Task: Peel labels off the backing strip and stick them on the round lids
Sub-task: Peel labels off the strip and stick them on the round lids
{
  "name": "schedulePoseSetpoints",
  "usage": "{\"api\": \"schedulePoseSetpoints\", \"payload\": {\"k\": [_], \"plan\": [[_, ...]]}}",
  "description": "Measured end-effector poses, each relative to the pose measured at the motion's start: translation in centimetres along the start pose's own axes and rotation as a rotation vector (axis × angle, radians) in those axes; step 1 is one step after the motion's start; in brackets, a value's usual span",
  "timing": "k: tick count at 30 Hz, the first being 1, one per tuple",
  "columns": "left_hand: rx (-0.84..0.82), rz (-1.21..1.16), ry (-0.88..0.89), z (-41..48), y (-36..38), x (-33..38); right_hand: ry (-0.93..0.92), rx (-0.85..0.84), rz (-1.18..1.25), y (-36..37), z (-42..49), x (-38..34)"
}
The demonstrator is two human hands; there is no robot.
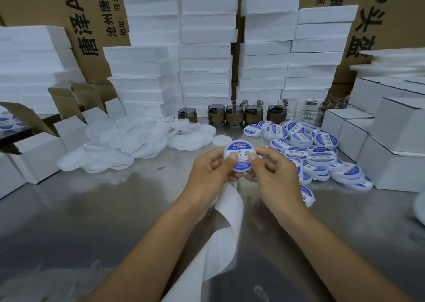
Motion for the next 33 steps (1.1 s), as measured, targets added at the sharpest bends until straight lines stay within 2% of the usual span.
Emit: {"api": "schedulePoseSetpoints", "payload": {"k": [6, 12, 19, 23, 29, 33], "plan": [[0.053, -0.019, -0.010, 0.1, -0.3, 0.1, -0.039, -0.094, -0.069, 0.4, -0.1, -0.3], [0.133, -0.016, -0.001, 0.1, -0.6, 0.1, -0.042, -0.047, -0.072, -0.7, 0.8, 0.0], [0.201, 0.001, 0.010, -0.1, -1.0, 0.4, -0.057, 0.142, -0.494, -6.3, 2.7, 2.0], [0.227, -0.040, 0.005, 0.0, -1.3, 0.4, -0.039, 0.108, -0.726, -7.4, 2.7, 2.7], [0.259, -0.021, -0.034, 0.4, -1.7, 0.2, 0.036, 0.052, -0.877, -7.8, 2.5, 3.3], [0.255, -0.026, -0.039, 0.5, -1.7, 0.0, -0.102, -0.011, -0.948, -6.5, 2.2, 1.6]]}}
Point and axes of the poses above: each hand's wrist, its own z-axis towards the middle knuckle, its own y-axis out of the palm, x = y × z, the point moved 3 cm from there along z, towards the middle knuckle, and after that the axes turned 15 degrees about -y, right-handed, at the moved point
